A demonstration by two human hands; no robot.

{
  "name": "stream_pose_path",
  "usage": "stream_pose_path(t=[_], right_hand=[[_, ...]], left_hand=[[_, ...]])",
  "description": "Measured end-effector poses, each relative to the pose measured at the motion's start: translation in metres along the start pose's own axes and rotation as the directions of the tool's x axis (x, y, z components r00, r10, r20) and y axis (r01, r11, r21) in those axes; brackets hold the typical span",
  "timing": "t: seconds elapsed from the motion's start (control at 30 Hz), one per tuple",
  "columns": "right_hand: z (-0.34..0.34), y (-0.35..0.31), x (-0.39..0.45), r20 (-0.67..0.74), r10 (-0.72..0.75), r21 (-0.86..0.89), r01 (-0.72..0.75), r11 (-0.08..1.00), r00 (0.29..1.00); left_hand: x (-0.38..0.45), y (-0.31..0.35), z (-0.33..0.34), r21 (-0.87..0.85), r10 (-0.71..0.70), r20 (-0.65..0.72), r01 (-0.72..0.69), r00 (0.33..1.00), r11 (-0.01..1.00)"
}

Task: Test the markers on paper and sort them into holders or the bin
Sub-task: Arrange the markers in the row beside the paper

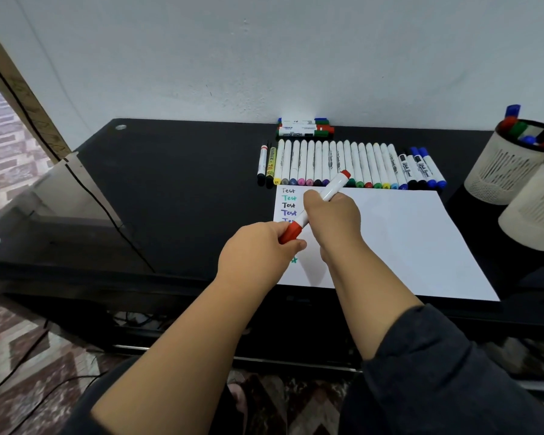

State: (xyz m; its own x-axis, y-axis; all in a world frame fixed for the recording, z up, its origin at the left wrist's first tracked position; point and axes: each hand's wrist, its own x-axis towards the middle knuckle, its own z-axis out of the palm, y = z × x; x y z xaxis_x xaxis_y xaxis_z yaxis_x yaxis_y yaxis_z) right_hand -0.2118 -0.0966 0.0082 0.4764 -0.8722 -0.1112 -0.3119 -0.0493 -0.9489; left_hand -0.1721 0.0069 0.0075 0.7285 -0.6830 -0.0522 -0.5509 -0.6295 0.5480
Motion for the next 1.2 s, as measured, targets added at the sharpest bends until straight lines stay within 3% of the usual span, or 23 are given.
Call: stream_pose_path(t=[0.1,0.23,0.5,0.67,0.77,0.83,0.93,1.07,1.2], right_hand=[[0.001,0.001,0.000,0.011,0.011,0.007,-0.011,1.000,1.000],[-0.003,-0.001,0.002,0.038,0.055,0.025,-0.056,0.998,0.998],[0.001,0.000,0.003,0.115,0.073,-0.004,-0.074,0.997,0.991],[0.001,-0.002,0.004,0.169,0.106,-0.018,-0.105,0.994,0.980],[-0.028,-0.003,0.025,0.029,0.194,0.127,-0.196,0.972,0.981],[-0.038,0.000,0.031,0.001,0.233,0.161,-0.230,0.960,0.973],[-0.022,0.005,0.023,0.071,0.209,0.156,-0.218,0.963,0.975],[-0.015,0.007,0.015,0.100,0.200,0.223,-0.218,0.950,0.975],[-0.022,0.016,0.008,0.179,0.127,0.267,-0.172,0.948,0.976]], left_hand=[[0.000,0.002,0.001,0.110,0.028,-0.041,-0.024,0.999,0.994],[0.000,0.002,0.001,0.082,0.033,-0.006,-0.032,0.999,0.996],[-0.007,-0.005,-0.008,-0.275,-0.038,0.132,0.074,0.990,0.959],[-0.009,-0.010,-0.016,-0.550,-0.064,0.263,0.204,0.963,0.810],[-0.019,-0.020,-0.020,-0.638,-0.036,0.398,0.304,0.917,0.708],[-0.017,-0.028,-0.021,-0.648,-0.114,0.339,0.320,0.934,0.691],[-0.009,-0.030,-0.023,-0.566,-0.243,0.206,0.319,0.948,0.761],[-0.005,-0.024,-0.022,-0.430,-0.234,0.172,0.287,0.957,0.856],[-0.002,-0.029,-0.024,-0.371,-0.262,0.092,0.278,0.961,0.886]])
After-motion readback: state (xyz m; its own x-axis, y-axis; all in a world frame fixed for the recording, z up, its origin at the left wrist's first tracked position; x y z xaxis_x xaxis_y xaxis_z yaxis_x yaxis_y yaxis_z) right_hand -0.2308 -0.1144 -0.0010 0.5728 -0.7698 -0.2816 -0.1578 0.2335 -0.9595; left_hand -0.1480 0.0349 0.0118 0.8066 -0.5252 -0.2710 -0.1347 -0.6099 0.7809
